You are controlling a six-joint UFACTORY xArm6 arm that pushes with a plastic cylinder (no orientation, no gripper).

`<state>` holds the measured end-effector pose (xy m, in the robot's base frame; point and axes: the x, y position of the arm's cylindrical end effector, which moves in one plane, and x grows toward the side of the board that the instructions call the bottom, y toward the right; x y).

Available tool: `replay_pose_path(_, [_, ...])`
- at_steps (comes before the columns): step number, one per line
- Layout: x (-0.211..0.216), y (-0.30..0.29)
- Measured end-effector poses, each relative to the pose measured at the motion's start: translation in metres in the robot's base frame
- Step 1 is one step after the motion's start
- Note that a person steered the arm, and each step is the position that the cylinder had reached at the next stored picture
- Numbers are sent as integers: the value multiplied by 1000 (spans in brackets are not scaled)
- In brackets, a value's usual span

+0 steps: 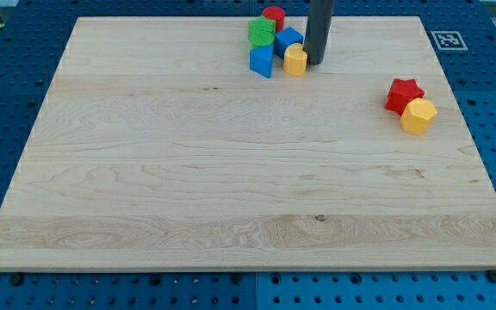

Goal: Slide the yellow hexagon slightly left

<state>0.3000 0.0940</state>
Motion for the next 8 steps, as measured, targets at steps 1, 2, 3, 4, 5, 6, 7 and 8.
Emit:
replay_pose_path(1, [0, -3])
replay_pose_path(2, [0, 8])
replay_pose_path(3, [-10, 58])
replay_pose_path(4, [-11, 109])
replay_pose_path(5, [5, 170])
replay_pose_path(6, [53, 222])
replay_pose_path(7, [112, 225])
replay_pose_path(8, [112, 225])
